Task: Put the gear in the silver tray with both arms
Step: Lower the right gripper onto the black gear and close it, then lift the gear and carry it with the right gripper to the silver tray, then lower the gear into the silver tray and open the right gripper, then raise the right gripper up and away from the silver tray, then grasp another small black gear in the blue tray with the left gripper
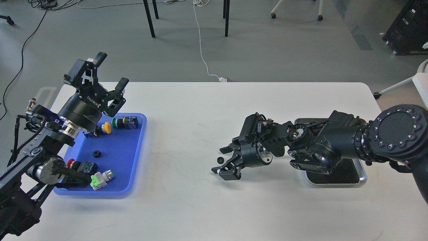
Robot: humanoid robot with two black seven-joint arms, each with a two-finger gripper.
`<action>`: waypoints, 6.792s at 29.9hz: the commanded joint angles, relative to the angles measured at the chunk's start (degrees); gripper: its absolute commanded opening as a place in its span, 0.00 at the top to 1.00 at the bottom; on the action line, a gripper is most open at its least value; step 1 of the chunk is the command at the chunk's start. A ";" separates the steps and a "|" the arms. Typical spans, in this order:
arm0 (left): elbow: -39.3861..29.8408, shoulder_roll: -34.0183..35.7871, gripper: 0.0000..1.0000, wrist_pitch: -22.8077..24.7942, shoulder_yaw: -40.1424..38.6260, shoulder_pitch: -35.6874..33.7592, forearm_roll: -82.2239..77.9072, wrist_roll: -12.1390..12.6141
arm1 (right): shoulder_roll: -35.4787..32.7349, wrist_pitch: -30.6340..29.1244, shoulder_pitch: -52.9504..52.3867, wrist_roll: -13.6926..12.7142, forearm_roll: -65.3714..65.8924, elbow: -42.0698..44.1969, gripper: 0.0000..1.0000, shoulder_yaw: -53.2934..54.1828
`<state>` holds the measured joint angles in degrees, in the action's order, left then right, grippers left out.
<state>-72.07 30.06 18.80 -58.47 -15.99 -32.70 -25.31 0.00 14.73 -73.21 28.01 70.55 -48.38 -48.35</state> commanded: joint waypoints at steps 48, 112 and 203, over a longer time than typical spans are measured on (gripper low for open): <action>-1.75 0.35 0.02 0.01 -1.39 1.05 0.01 0.44 | 0.00 0.83 -15.11 -0.01 0.03 -3.65 0.96 -0.34; -3.16 -0.09 0.02 0.19 -1.39 1.58 0.01 1.49 | -34.98 -2.08 -1.23 -0.01 7.24 -1.80 0.03 6.32; 20.83 14.59 0.78 9.20 46.25 -28.22 -83.58 -2.69 | -28.30 -4.36 31.46 -0.01 -63.78 -13.32 0.01 76.30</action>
<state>-51.41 44.74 27.98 -12.33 -43.97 -116.12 -28.04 -28.26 10.36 -41.69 28.00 6.78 -61.70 27.95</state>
